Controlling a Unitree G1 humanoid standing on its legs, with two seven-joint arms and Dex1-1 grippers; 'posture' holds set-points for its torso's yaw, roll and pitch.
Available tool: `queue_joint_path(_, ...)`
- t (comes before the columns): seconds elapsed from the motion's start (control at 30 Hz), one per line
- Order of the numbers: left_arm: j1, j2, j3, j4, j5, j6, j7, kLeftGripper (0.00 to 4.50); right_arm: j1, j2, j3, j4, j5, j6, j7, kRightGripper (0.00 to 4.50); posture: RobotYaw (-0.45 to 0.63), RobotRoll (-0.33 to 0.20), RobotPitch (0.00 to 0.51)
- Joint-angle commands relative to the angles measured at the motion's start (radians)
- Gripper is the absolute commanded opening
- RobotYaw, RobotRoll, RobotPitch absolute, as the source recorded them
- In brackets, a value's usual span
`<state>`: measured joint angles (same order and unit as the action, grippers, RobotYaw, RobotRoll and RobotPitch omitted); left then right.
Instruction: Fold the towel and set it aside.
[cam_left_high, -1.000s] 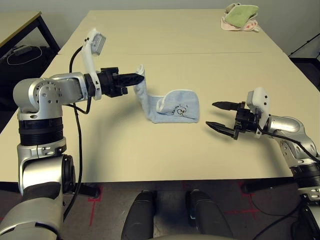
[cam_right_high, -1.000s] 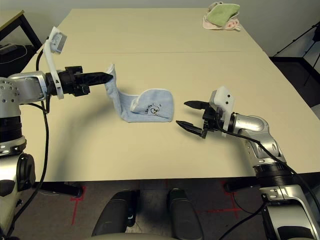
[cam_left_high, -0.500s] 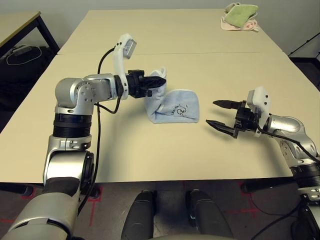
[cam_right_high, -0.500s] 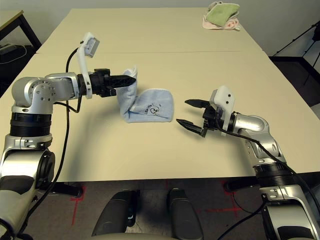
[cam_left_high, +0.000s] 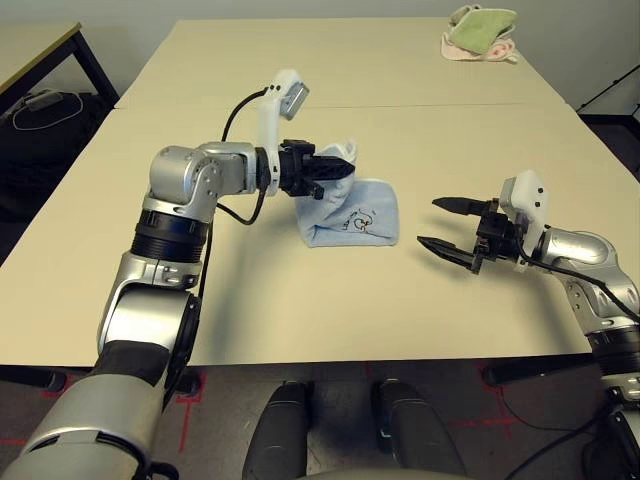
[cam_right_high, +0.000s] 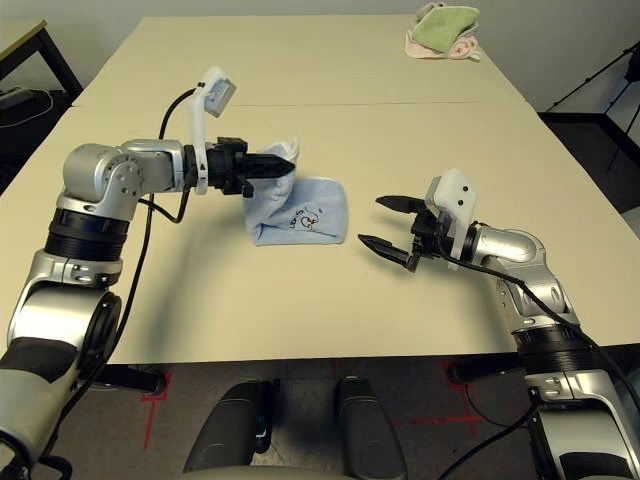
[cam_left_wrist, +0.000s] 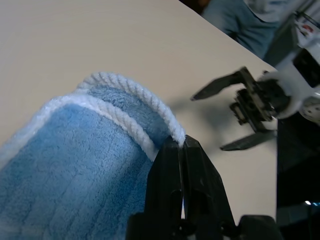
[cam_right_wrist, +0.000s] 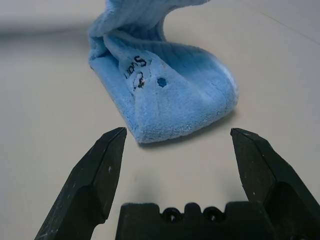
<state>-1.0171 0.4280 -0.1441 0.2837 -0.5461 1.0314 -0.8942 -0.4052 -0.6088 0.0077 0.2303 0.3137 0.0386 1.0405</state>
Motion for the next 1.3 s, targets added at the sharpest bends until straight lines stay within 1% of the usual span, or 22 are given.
queue_joint_path(0.03, -0.009, -0.006, -0.051, -0.047, 0.007, 0.003, -0.055, 0.02, -0.003, -0.015, -0.012, 0.007, -0.014, 0.003, 0.0, 4.5, 0.06, 0.0, 0.087)
queue_joint_path(0.2, 0.009, 0.015, -0.108, -0.073, 0.033, -0.031, -0.119, 0.02, -0.012, -0.018, -0.008, 0.008, -0.02, 0.01, 0.002, 4.5, 0.06, 0.0, 0.088)
queue_joint_path(0.33, 0.01, 0.018, -0.135, -0.055, 0.07, -0.071, -0.142, 0.02, -0.016, -0.017, -0.009, 0.004, -0.023, 0.011, 0.003, 4.5, 0.06, 0.0, 0.085)
queue_joint_path(0.6, -0.016, -0.04, -0.144, 0.065, 0.188, -0.204, -0.112, 0.02, -0.007, -0.02, -0.012, -0.006, -0.025, 0.006, 0.003, 4.5, 0.05, 0.0, 0.082)
queue_joint_path(0.83, -0.002, -0.101, -0.146, 0.082, 0.223, -0.225, -0.104, 0.02, -0.007, -0.024, -0.011, -0.001, -0.028, 0.002, 0.005, 4.5, 0.05, 0.0, 0.082)
queue_joint_path(1.03, 0.035, -0.149, -0.161, 0.071, 0.253, -0.235, -0.082, 0.02, -0.008, -0.024, -0.01, 0.002, -0.03, -0.001, 0.006, 4.5, 0.05, 0.0, 0.084)
queue_joint_path(1.3, 0.065, -0.207, -0.157, 0.151, 0.334, -0.318, 0.017, 0.02, -0.004, -0.021, -0.011, -0.004, -0.031, 0.0, 0.003, 4.5, 0.05, 0.0, 0.088)
